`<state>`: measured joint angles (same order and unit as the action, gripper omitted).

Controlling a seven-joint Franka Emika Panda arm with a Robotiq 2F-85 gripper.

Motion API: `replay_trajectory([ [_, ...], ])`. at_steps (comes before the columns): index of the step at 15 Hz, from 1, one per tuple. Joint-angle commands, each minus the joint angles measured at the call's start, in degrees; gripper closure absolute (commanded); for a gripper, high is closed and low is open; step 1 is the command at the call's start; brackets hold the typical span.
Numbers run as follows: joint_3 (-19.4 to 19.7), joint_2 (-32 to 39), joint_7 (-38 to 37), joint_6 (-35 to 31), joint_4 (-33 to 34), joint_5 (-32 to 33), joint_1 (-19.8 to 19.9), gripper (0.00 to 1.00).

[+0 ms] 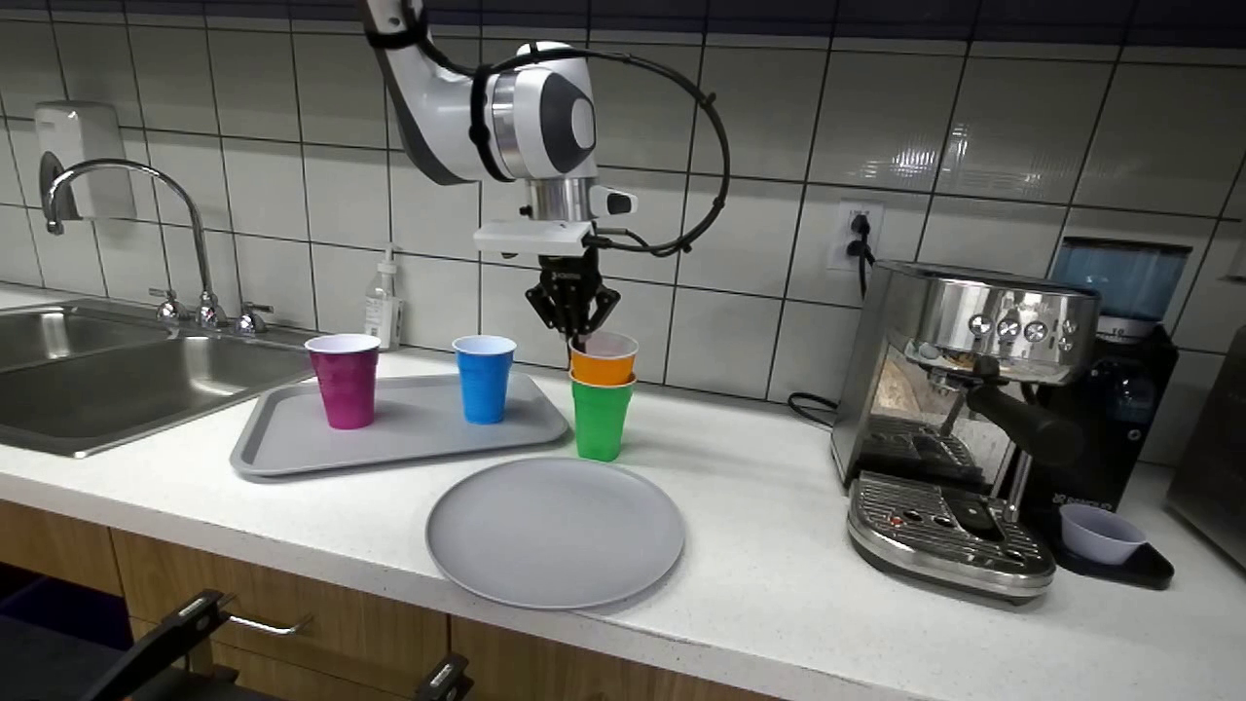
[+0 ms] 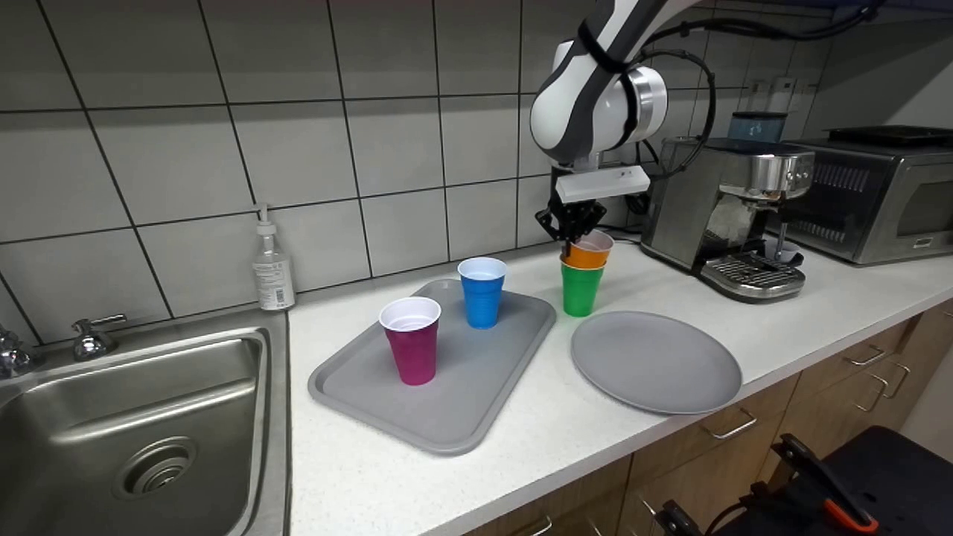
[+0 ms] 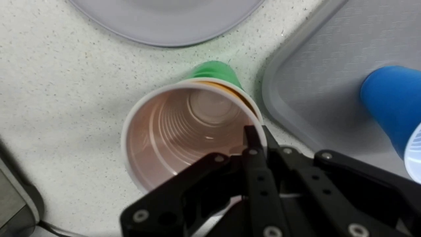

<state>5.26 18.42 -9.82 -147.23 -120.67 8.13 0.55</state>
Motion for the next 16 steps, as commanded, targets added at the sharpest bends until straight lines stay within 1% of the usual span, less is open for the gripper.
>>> replay_trajectory([
  [1, 0.03, 0.80, 0.67, 2.74, 2.18, -1.01, 0.21, 0.99],
  [5, 0.20, 1.10, 0.47, 3.03, 2.25, -0.81, 0.13, 0.99],
  [16, 0.34, 4.76, 0.28, 3.22, 5.18, -0.90, 0.00, 0.99],
])
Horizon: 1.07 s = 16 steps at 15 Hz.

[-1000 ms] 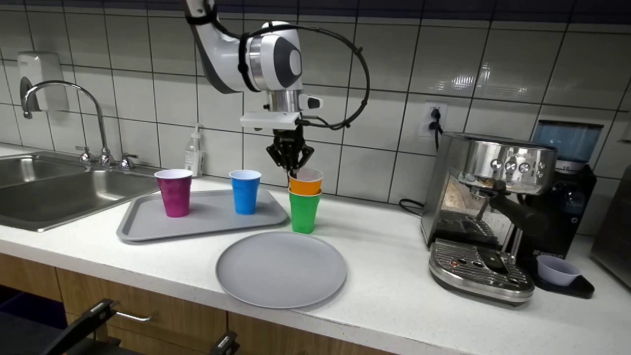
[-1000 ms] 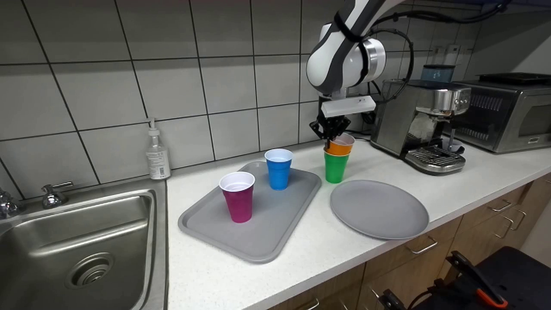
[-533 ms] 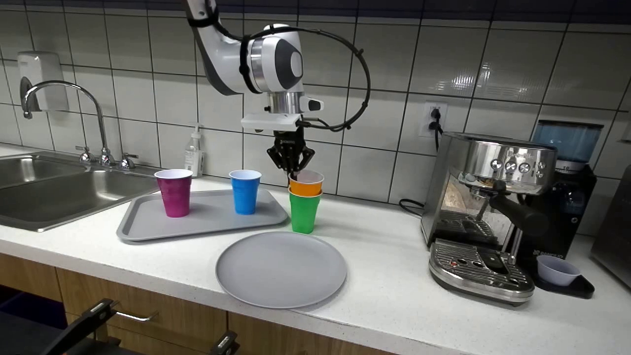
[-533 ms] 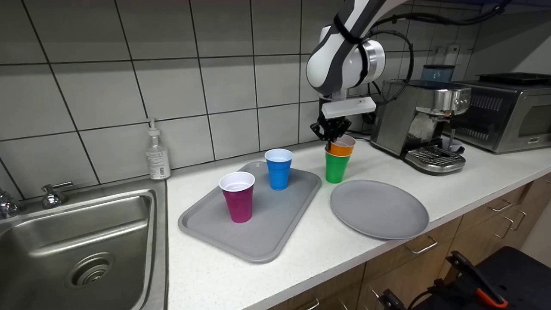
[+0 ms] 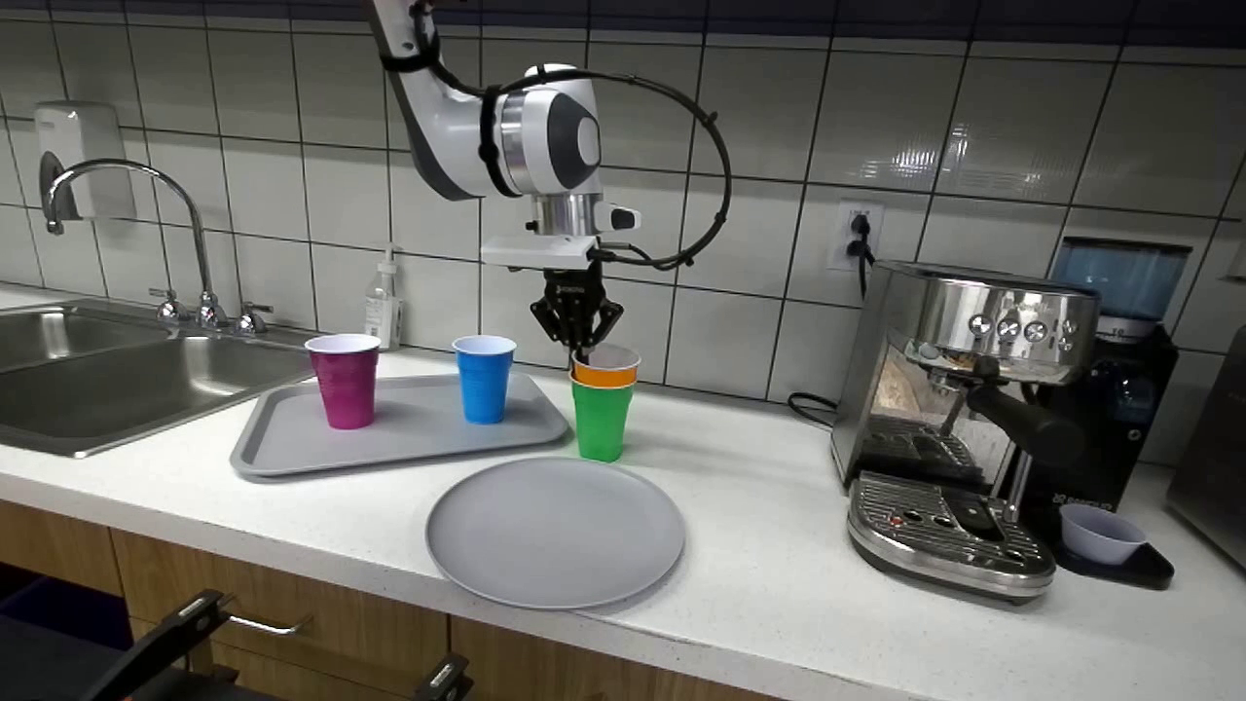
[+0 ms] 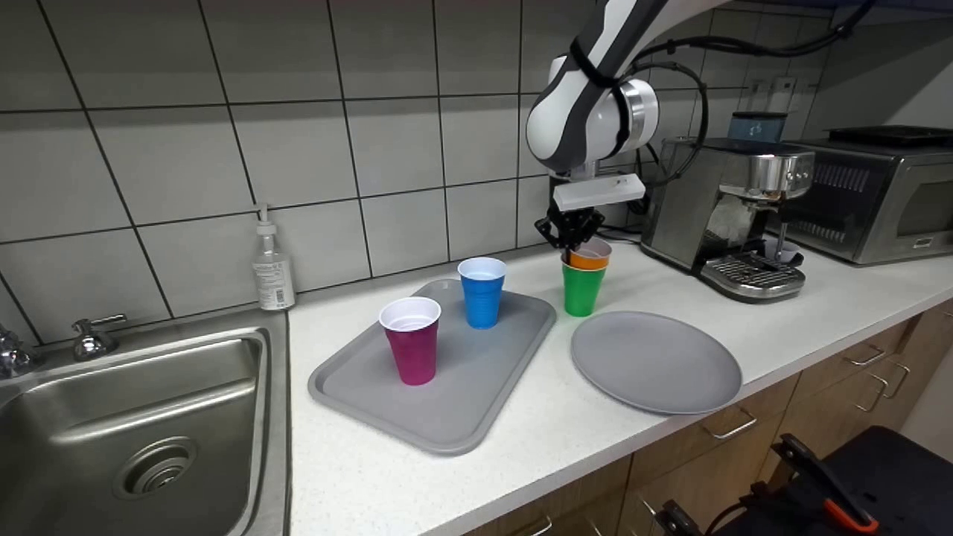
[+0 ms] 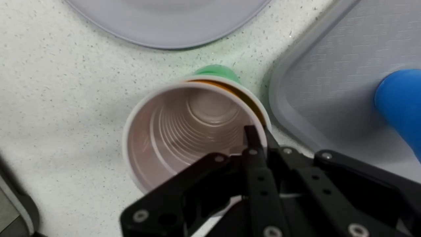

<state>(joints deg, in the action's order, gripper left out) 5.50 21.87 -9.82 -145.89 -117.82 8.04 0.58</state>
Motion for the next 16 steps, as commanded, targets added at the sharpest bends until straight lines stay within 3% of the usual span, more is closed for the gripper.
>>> replay_trajectory([
  [1, 0.12, 1.35, 0.27, 1.96, 2.45, -0.80, -0.04, 0.99],
  [16, 0.30, 0.74, 0.69, 2.50, 2.84, -0.75, 0.07, 0.99],
])
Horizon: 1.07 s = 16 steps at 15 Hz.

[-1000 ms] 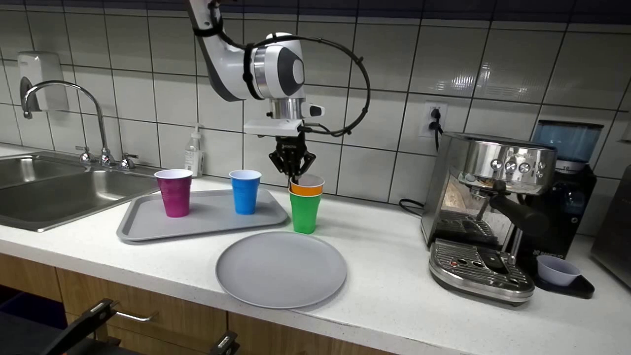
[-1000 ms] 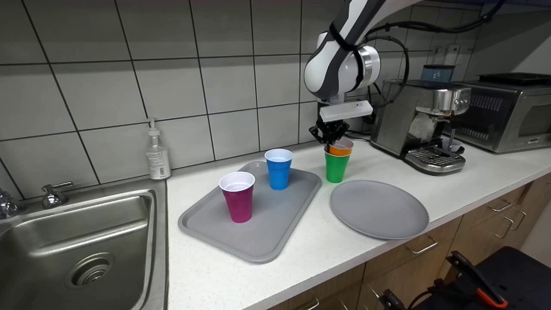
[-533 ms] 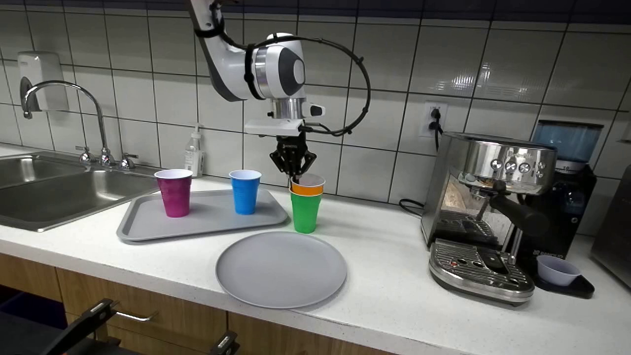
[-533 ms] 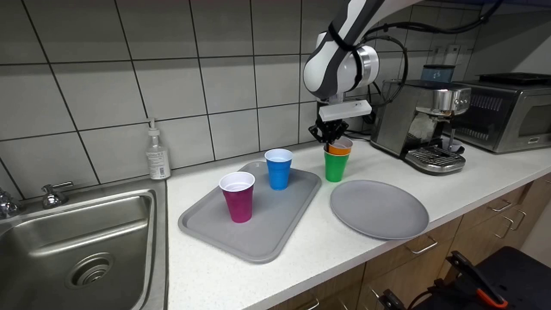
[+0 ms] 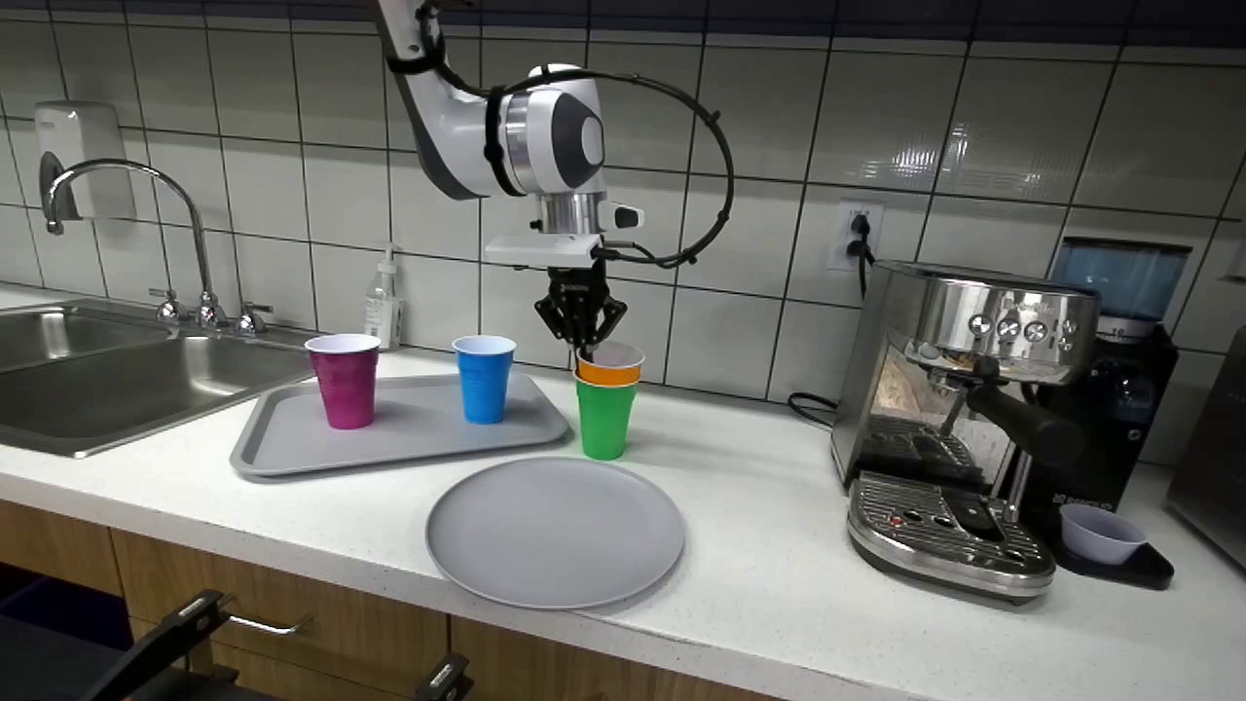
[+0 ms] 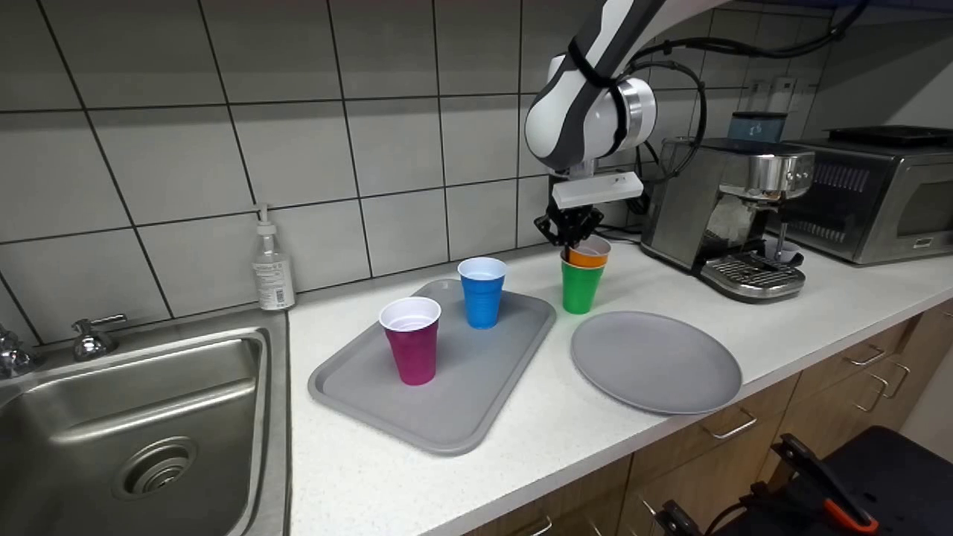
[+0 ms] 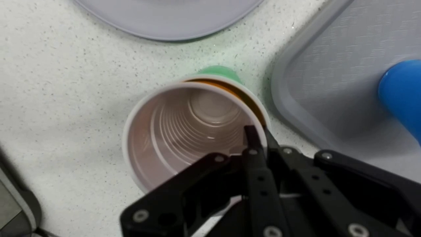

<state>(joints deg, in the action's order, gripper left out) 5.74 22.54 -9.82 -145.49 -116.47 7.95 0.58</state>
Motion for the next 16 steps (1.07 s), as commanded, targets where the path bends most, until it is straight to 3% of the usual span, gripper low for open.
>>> replay_trajectory([
  [1, -0.02, 0.06, 0.84, 2.24, 1.53, -0.79, 0.13, 0.99],
  [14, -0.42, -0.52, 2.20, 2.28, 0.76, -1.10, 0.40, 0.99],
  [16, -0.29, -0.26, 2.05, 2.55, 0.77, -0.90, 0.32, 0.69],
])
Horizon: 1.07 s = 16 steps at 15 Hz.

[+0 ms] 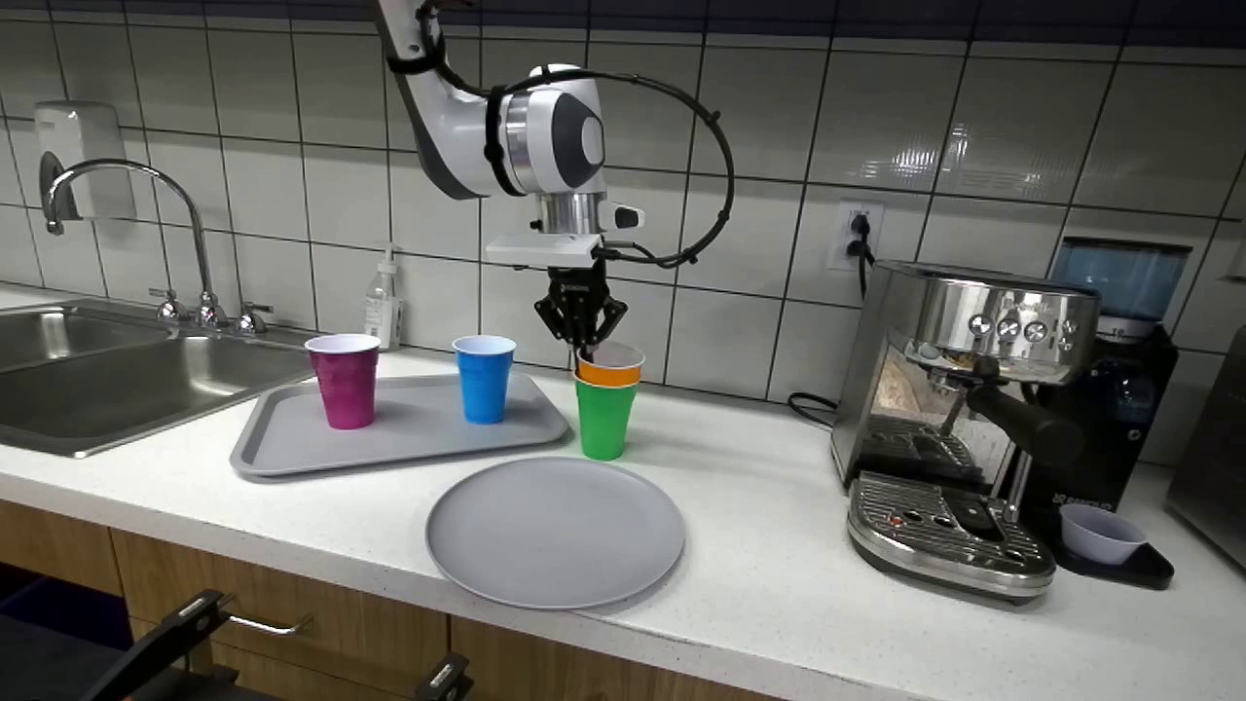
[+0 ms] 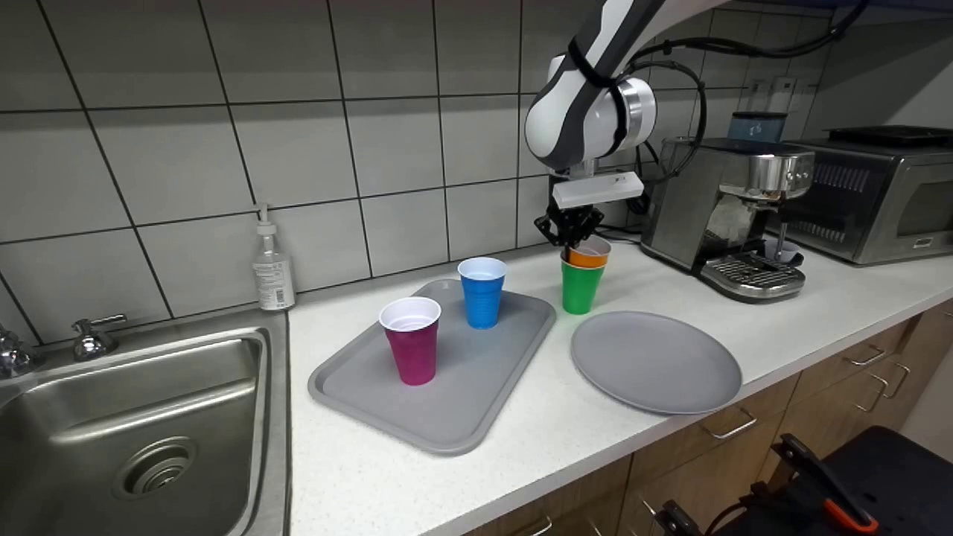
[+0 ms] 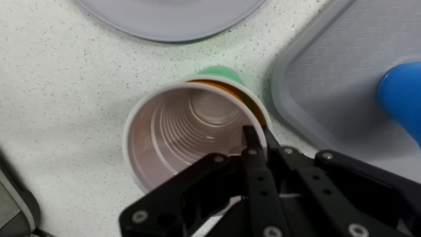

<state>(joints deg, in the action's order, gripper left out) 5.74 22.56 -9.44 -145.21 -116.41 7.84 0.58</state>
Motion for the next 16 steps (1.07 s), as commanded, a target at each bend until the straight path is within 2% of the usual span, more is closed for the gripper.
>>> replay_trajectory([
  [1, -0.28, -0.30, 1.71, 2.35, 0.66, -0.77, 0.33, 0.63],
  [9, -0.12, -0.53, 1.80, 3.30, 0.40, -0.40, 0.26, 0.03],
  [10, -0.12, -0.59, 1.86, 3.44, 0.36, -0.38, 0.28, 0.00],
  [16, -0.12, -0.82, 1.97, 3.72, 0.26, -0.29, 0.25, 0.00],
])
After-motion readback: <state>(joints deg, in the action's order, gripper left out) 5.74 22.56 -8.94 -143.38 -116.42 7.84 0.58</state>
